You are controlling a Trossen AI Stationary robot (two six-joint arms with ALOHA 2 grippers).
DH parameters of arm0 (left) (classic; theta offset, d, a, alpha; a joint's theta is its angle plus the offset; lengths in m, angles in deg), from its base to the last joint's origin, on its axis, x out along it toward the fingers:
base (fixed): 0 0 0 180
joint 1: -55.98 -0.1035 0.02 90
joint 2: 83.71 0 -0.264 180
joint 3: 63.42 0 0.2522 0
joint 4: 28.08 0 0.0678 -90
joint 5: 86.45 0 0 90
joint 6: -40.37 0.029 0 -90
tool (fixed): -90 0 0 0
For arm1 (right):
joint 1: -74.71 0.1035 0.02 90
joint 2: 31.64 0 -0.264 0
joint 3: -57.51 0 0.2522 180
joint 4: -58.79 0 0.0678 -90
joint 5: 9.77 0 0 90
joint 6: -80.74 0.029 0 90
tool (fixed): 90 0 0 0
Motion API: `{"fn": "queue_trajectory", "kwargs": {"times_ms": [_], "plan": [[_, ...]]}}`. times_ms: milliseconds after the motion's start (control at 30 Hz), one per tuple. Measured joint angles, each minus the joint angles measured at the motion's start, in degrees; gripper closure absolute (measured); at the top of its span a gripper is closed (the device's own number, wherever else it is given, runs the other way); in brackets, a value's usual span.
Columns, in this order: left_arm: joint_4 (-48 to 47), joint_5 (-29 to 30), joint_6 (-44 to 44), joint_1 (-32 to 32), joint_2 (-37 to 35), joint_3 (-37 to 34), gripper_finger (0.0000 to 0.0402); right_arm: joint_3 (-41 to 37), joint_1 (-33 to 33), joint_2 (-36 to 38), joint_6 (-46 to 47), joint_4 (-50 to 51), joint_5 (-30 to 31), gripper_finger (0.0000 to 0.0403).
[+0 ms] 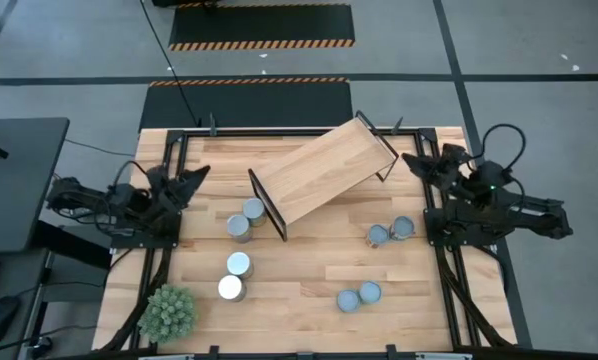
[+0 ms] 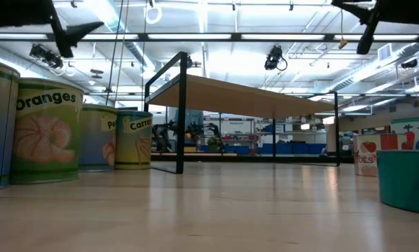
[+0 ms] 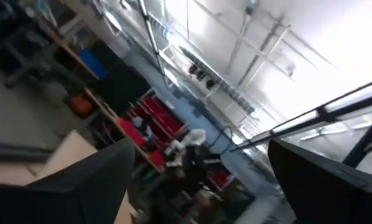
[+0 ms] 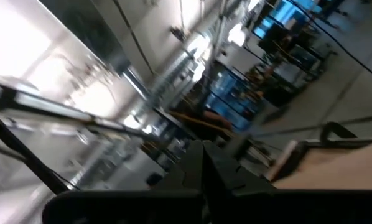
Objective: Pick and place cans onto a shelf
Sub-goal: Put the canned mixed vegetables on the shelf
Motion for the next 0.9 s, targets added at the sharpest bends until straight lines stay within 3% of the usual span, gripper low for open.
{"fn": "queue_trajectory", "kwargs": {"times_ms": [100, 267, 433, 700, 900], "plan": [[-0.6, 2.3, 2.8, 0.0, 1.7, 3.2, 0.0028, 2.1, 0.0, -2.7, -1.1, 2.3, -2.9, 0.0388], [-8.0, -0.3, 5.8, 0.0, 4.7, 9.2, 0.0039, 6.3, 0.0, -7.5, -2.2, 7.3, -9.3, 0.0384], [-16.8, -0.3, 5.8, 0.0, 8.1, 14.2, 0.0087, 14.5, 0.0, -13.9, -5.6, 20.0, -10.1, 0.0384], [-19.1, -4.1, 5.4, 0.0, 11.6, 17.6, 0.0163, 32.0, 1.9, -25.6, -14.1, 47.8, -10.2, 0.0390], [-19.2, -4.4, 5.4, 0.0, 14.1, 18.7, 0.0156, 38.4, 4.8, -32.0, -18.8, 61.1, -11.4, 0.0391]]}}
